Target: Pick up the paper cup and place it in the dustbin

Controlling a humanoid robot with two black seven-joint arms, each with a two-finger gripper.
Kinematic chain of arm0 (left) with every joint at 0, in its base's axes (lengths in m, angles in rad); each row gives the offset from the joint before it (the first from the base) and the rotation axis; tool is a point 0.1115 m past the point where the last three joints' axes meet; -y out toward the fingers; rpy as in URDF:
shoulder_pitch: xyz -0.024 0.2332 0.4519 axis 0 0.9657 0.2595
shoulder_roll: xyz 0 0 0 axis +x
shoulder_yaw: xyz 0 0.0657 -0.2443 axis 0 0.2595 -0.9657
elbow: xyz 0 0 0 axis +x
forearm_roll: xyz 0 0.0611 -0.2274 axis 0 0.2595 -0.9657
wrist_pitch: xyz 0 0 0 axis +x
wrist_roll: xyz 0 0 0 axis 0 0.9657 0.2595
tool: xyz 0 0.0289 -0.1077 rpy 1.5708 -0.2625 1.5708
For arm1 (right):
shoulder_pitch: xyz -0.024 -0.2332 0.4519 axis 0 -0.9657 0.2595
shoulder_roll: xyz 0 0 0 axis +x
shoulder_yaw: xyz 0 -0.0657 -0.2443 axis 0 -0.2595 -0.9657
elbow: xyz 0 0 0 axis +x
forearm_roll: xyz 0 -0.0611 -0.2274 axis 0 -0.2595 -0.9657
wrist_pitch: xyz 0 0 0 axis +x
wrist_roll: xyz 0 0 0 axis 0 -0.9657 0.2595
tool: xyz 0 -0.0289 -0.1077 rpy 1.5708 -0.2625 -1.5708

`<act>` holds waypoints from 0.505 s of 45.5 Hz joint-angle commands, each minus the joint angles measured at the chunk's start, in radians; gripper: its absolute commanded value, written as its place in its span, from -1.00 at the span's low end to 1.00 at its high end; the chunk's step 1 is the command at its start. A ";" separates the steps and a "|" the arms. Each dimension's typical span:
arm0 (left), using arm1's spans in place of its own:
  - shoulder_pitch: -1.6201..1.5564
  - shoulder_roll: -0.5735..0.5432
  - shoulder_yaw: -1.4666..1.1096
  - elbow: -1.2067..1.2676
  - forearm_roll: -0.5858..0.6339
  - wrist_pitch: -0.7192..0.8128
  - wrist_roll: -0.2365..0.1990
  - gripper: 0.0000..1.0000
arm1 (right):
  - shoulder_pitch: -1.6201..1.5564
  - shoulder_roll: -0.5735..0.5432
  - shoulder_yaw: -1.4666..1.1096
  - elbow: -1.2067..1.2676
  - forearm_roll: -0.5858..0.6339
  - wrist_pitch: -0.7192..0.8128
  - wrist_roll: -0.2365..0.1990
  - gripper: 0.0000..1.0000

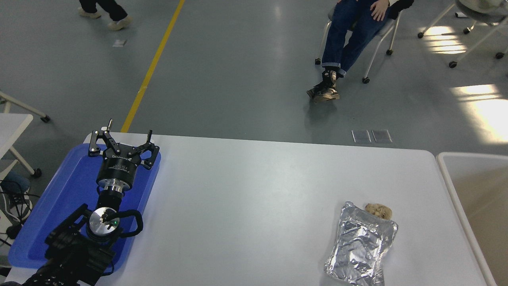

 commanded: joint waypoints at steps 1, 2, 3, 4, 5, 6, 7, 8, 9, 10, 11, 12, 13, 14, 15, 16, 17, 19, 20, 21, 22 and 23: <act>-0.001 0.000 0.000 0.000 0.000 0.000 -0.002 1.00 | -0.160 0.083 0.011 -0.077 0.118 -0.063 0.003 -1.00; -0.001 0.000 0.000 0.000 0.000 0.000 -0.002 1.00 | -0.169 0.087 0.012 -0.077 0.126 -0.066 0.003 -1.00; 0.000 0.000 0.000 0.000 0.000 0.000 -0.002 1.00 | -0.178 0.093 0.014 -0.077 0.133 -0.069 0.001 -1.00; -0.001 0.000 0.000 0.000 0.000 0.000 -0.002 1.00 | -0.186 0.098 0.014 -0.077 0.143 -0.074 0.000 -1.00; 0.000 0.000 0.000 0.000 0.000 0.000 -0.002 1.00 | -0.192 0.103 0.014 -0.079 0.152 -0.075 -0.002 -1.00; -0.001 0.000 0.000 0.000 0.000 0.000 -0.002 1.00 | -0.198 0.107 0.014 -0.077 0.163 -0.078 -0.003 -1.00; -0.001 0.000 0.000 0.000 0.000 0.000 -0.002 1.00 | -0.205 0.112 0.014 -0.077 0.173 -0.080 -0.003 -1.00; -0.001 0.000 0.000 0.000 0.000 0.000 -0.002 1.00 | -0.212 0.115 0.014 -0.079 0.183 -0.083 -0.005 -1.00; 0.000 0.000 0.000 0.000 0.000 0.000 -0.002 1.00 | -0.220 0.120 0.014 -0.079 0.190 -0.086 -0.005 -1.00; -0.001 0.000 0.000 0.000 0.000 0.000 -0.002 1.00 | -0.228 0.123 0.014 -0.079 0.196 -0.089 -0.006 -1.00; 0.000 0.000 0.000 0.000 0.000 0.000 -0.002 1.00 | -0.234 0.127 0.014 -0.079 0.202 -0.094 -0.006 -1.00; -0.001 0.000 0.000 0.000 0.000 0.000 -0.002 1.00 | -0.240 0.132 0.014 -0.079 0.209 -0.098 -0.008 -1.00; 0.000 0.000 0.000 0.000 0.000 0.000 -0.002 1.00 | -0.244 0.135 0.014 -0.080 0.215 -0.103 -0.008 -1.00; -0.001 0.000 0.000 0.000 0.000 0.000 -0.002 1.00 | -0.248 0.139 0.014 -0.083 0.221 -0.109 -0.008 -1.00; -0.001 0.000 0.000 0.000 0.000 0.000 -0.002 1.00 | -0.252 0.144 0.014 -0.086 0.226 -0.112 -0.008 -1.00; -0.001 0.000 0.000 0.000 0.000 0.000 -0.002 1.00 | -0.257 0.149 0.015 -0.089 0.230 -0.117 -0.008 -1.00; -0.001 0.000 0.000 0.000 0.000 0.000 -0.002 1.00 | -0.261 0.155 0.015 -0.093 0.235 -0.120 -0.008 -1.00; -0.001 0.000 0.000 0.000 0.000 0.000 -0.002 1.00 | -0.267 0.162 0.020 -0.096 0.244 -0.121 -0.010 -1.00; -0.001 0.000 0.000 0.000 0.000 0.000 -0.002 1.00 | -0.269 0.166 0.020 -0.096 0.249 -0.123 -0.010 -1.00; -0.001 0.000 0.000 0.000 0.000 0.000 -0.002 1.00 | -0.269 0.169 0.020 -0.097 0.253 -0.123 -0.010 -0.97; -0.001 0.000 0.000 0.000 0.000 0.000 -0.002 1.00 | -0.269 0.170 0.020 -0.097 0.258 -0.124 -0.011 -0.79; -0.001 0.000 0.000 0.000 0.000 0.000 -0.002 1.00 | -0.269 0.170 0.020 -0.096 0.262 -0.123 -0.011 -0.48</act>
